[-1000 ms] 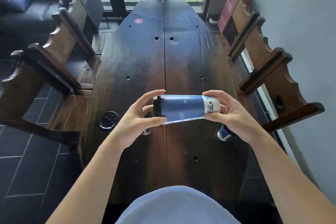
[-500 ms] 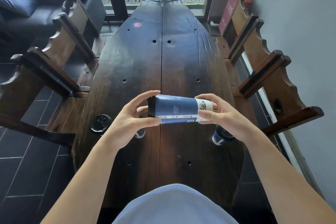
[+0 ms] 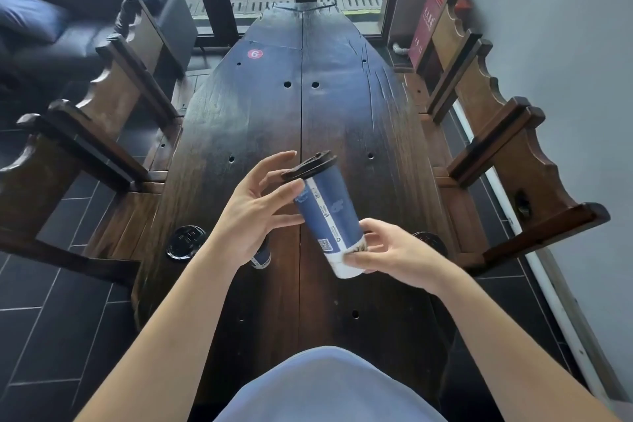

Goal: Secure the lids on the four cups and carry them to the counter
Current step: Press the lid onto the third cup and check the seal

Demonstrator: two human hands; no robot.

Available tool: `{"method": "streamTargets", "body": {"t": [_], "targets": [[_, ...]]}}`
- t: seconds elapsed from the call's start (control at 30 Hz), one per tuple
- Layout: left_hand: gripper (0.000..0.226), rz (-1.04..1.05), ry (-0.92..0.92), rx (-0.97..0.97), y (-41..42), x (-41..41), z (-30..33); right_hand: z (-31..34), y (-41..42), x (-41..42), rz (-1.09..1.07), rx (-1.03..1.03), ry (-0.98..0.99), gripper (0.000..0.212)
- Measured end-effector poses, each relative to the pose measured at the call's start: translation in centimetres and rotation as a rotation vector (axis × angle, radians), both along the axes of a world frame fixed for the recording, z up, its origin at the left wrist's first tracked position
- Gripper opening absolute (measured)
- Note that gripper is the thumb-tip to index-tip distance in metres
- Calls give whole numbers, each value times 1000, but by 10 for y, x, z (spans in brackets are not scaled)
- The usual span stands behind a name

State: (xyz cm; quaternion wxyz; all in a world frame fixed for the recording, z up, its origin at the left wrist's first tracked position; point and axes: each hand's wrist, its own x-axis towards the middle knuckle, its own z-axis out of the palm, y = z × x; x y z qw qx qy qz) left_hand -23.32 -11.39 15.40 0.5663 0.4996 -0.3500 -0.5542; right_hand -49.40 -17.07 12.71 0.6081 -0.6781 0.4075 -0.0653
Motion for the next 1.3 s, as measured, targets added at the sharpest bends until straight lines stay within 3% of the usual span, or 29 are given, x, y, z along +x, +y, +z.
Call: {"method": "streamTargets", "body": {"t": [0.27, 0.43, 0.83, 1.0, 1.13, 1.3], "targets": [[66, -49, 38, 93, -9, -15, 2, -11, 22, 20, 0, 32, -40, 44], [69, -103, 30, 128, -8, -17, 3, -14, 26, 24, 9, 51, -63, 50], [74, -142, -12, 153, -6, -18, 2, -16, 21, 19, 62, 9, 56, 56], [75, -135, -19, 152, -6, -19, 2, 9, 0, 12, 46, -8, -3, 80], [76, -126, -28, 154, -6, -20, 1, 42, -23, 14, -60, -35, -181, 81], [79, -133, -64, 151, -5, -19, 1, 65, -39, 24, -72, -112, -125, 70]]}}
